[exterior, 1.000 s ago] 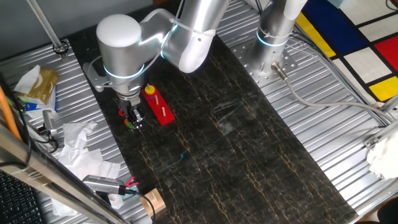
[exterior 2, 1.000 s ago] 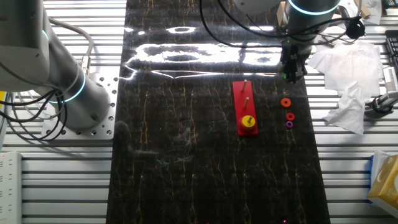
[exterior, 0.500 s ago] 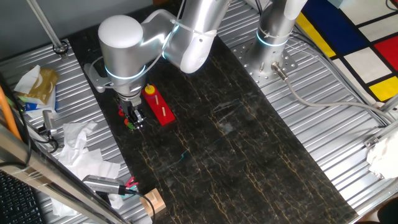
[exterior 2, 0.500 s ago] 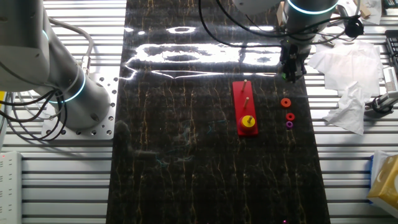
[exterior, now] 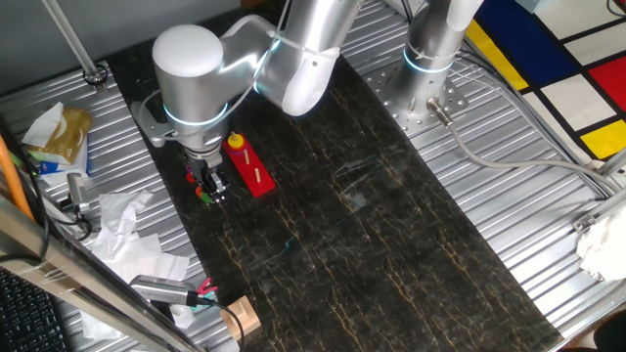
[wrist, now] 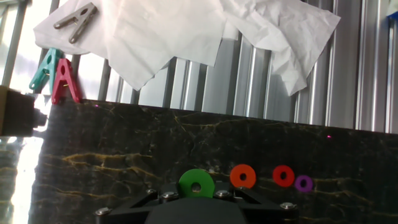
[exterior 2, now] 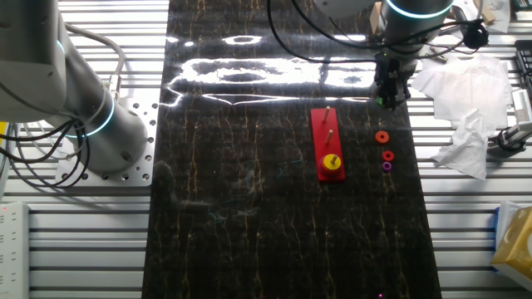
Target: Take out one Hanoi block and throw it aside
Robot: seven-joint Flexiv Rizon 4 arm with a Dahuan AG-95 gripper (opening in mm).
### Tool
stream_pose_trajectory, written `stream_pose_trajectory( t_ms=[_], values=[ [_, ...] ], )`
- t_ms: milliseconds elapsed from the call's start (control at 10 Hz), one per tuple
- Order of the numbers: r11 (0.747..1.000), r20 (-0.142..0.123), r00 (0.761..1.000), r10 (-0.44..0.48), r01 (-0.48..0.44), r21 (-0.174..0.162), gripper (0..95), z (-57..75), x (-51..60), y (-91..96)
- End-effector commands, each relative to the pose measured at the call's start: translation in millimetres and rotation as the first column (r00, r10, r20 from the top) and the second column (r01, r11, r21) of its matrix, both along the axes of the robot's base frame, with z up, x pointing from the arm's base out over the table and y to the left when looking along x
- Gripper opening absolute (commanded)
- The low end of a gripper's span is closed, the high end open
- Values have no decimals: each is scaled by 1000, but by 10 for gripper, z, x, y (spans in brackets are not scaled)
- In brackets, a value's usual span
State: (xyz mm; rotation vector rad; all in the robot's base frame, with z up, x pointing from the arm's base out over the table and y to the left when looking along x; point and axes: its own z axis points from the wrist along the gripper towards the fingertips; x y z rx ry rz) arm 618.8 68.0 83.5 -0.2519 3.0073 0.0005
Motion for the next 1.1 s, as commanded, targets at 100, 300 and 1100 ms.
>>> stream_pose_trajectory(
  t_ms=[100, 300, 1100],
  values=[
    [1000, 2, 1000, 4, -4, 1, 0, -25, -6, -4],
    [1000, 3, 1000, 12, -12, -3, 0, -37, -6, -9],
    [999, 19, 998, 53, -53, -10, 0, -55, -8, -10]
  ],
)
